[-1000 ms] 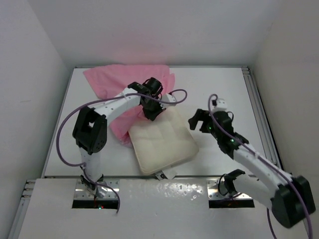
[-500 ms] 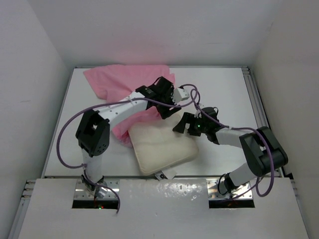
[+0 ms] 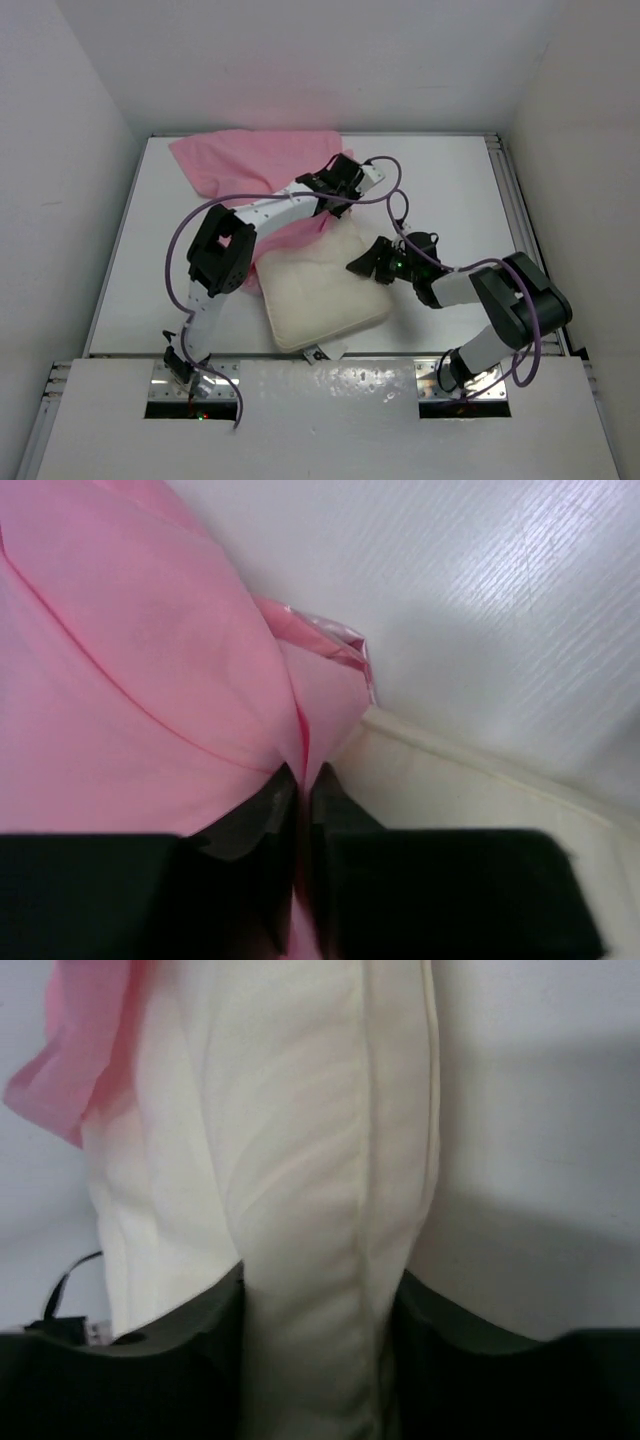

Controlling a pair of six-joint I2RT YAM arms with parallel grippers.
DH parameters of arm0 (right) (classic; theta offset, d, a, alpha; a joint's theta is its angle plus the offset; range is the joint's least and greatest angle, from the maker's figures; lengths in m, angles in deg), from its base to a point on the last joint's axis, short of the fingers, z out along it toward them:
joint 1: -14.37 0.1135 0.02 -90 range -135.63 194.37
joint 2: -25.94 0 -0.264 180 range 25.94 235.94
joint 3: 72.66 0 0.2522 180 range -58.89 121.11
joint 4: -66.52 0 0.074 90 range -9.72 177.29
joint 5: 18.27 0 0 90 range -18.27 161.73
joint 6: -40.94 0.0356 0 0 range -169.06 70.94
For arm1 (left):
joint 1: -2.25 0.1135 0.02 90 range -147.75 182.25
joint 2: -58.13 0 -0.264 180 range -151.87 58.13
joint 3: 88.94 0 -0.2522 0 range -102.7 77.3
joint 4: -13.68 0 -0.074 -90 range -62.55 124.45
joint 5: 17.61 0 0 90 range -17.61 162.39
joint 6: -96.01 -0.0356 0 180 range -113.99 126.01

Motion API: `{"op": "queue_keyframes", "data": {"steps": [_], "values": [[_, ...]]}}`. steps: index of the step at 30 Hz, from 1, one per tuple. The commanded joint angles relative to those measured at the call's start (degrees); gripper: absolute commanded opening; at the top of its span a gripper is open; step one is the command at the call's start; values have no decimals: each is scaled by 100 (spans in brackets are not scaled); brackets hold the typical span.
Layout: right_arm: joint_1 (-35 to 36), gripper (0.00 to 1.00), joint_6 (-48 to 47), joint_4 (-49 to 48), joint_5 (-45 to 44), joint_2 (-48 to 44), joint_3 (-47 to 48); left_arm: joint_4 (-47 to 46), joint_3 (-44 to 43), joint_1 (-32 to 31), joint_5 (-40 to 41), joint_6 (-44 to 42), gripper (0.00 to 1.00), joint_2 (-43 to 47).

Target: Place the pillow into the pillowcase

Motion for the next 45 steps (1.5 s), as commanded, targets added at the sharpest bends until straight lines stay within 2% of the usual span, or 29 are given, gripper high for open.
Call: {"op": "queue_keyframes", "data": {"steps": [1,4,5,8,10,13,15,18,22,24,31,36,37,38,39,40,41,42,43,44,45], "values": [[121,42,336,-447,178,169,2,281,-296,-11,-435,83,1,-56],[121,16,442,-429,345,257,273,676,-594,-64,-1103,207,0,181],[121,0,459,-377,371,257,379,792,-769,-81,-1568,198,0,338],[217,0,249,0,302,82,880,1459,-1823,-143,-2404,-4,0,472],[402,0,-399,560,22,-400,1327,1932,-2481,-187,-2696,-215,0,481],[639,0,-1384,1098,-348,-1243,1725,2373,-2809,-196,-2724,-399,0,507],[692,0,-1657,899,-700,-1839,1586,2663,-2880,-196,-2759,-610,0,516],[614,0,-1685,398,-1446,-2412,1269,3119,-2863,-195,-3118,-812,0,542],[350,0,-1624,353,-2124,-2678,1066,3692,-2828,-239,-3864,-1208,0,700],[184,0,-1458,275,-2212,-2661,1022,3885,-2758,-292,-4032,-1480,0,727],[-46,0,-798,-139,-2818,-2037,873,4800,-2784,-538,-5516,-2261,0,753],[-125,0,-262,220,-3328,-1931,802,4819,-2521,-538,-5431,-2325,0,823],[-134,0,-235,291,-3355,-1914,811,4740,-2372,-538,-5309,-2159,3,823],[-125,0,-174,422,-3347,-1888,811,4600,-2318,-538,-5229,-2053,27,832],[-116,5,-156,502,-3294,-1896,820,4511,-2283,-503,-5194,-1930,41,841],[-116,16,-156,624,-3033,-1887,837,4424,-2283,-434,-5159,-1668,51,850],[-134,52,-243,826,-2882,-1896,959,4249,-2291,-250,-5097,-1526,66,867],[-143,64,-348,1489,-2707,-1931,1065,4169,-2309,-170,-4949,-1325,71,963],[-160,69,-610,1913,-2435,-1975,1153,4072,-2274,40,-4878,-1192,74,1025],[-160,74,-717,2735,-2415,-2088,1319,3784,-2091,172,-4825,-1052,80,1286],[-160,76,-805,3074,-2406,-2168,1382,3572,-1872,295,-4720,-876,83,1472]]}}
